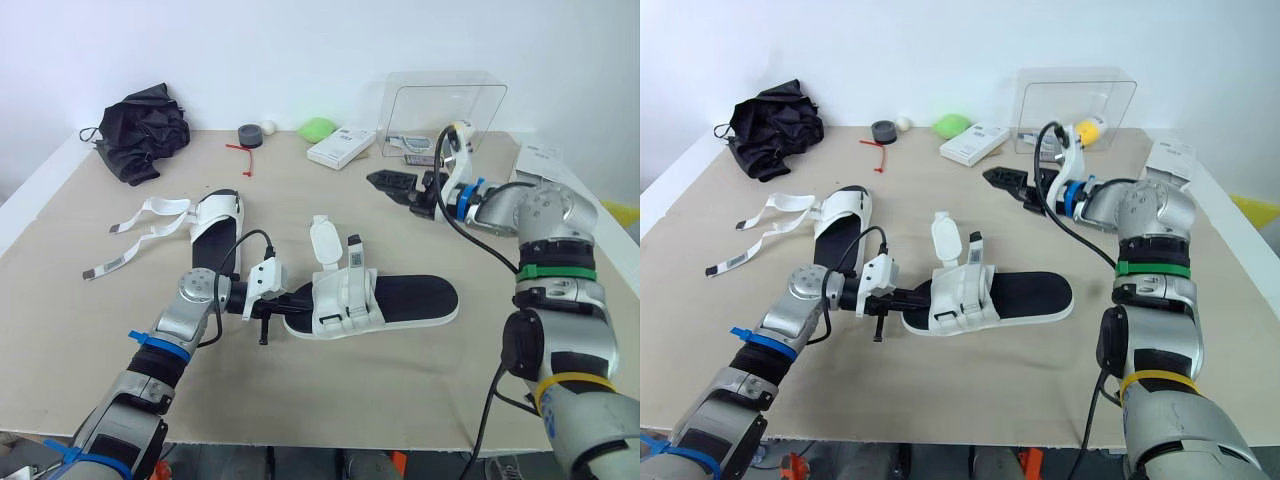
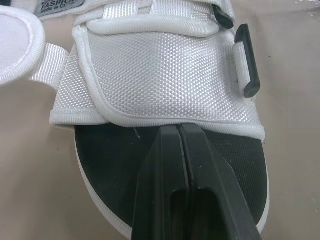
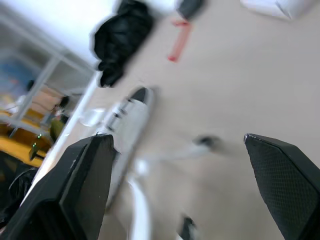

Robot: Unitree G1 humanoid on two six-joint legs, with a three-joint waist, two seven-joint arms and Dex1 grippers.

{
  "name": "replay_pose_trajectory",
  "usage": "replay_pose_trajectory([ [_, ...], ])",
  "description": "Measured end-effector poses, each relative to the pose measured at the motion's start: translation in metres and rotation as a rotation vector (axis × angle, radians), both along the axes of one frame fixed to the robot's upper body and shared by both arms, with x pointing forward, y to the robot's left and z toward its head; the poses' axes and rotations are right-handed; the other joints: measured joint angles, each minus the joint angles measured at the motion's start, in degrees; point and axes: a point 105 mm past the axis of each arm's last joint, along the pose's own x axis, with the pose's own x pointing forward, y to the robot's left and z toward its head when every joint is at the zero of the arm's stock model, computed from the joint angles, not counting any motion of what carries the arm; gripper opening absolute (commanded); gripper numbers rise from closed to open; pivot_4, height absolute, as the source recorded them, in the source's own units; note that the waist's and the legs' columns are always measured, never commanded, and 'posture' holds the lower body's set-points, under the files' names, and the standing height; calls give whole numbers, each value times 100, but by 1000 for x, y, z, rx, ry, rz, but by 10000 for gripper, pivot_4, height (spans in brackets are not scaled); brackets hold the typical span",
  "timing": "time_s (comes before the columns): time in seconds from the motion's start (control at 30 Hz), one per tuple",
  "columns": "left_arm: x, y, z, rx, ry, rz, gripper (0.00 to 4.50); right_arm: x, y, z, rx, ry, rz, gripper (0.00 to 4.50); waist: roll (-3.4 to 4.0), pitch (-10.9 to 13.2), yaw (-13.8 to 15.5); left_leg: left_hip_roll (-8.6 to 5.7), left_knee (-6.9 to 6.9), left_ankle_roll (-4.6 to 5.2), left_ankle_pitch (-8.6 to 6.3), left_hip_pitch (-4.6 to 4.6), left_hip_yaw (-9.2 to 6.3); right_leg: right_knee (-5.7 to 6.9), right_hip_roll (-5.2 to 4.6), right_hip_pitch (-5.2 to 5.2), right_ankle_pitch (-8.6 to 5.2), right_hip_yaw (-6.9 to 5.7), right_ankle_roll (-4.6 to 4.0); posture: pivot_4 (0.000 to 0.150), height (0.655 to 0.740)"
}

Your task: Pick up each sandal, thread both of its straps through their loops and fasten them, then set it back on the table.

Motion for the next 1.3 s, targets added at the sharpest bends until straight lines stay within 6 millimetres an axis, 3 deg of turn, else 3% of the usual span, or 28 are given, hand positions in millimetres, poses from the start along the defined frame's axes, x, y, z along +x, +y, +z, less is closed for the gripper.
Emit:
replay_pose_trajectory([
  [0.27, 0, -1, 0, -3, 0, -3, 0, -14, 48, -17, -137, 67, 232, 44671, -1, 0, 9, -2, 1, 0, 0, -5, -6, 0, -8, -4, 4, -1, -6, 1500, 7400],
  [0.53, 0, 0, 0, -3, -2, 5, 0, -22, 58, -40, -178, 138, 323, 44671, 0, 0, 8, -2, 1, 0, 0, -4, -6, 1, -7, -6, 7, -2, -10, 1500, 7400],
  [0.8, 0, 1, 0, -3, -4, 9, 0, -32, 96, -59, -131, 188, 438, 44671, 0, -1, -6, 0, 2, -1, 1, -2, -9, 5, -5, -6, 11, -4, -16, 1500, 7400],
  [0.93, 0, 2, 0, 1, -7, 10, 0, -25, 112, -54, -70, 166, 442, 44671, 2, 0, -25, 0, 2, -1, 1, -2, -9, 9, -4, -8, 11, -4, -17, 1500, 7400],
  [1.1, -1, 3, 0, 4, -9, 11, 0, -12, 119, -29, -10, 78, 411, 44671, 1, 0, -35, 0, 2, -2, 1, -2, -10, 11, -4, -8, 11, -5, -17, 1500, 7400],
  [1.3, -2, 8, 1, 18, -12, 22, 0, -1, 119, -33, 3, 56, 343, 44671, 1, 0, -118, 1, 2, -2, 1, 1, -9, 26, -3, -13, 13, -3, -22, 1500, 7400],
])
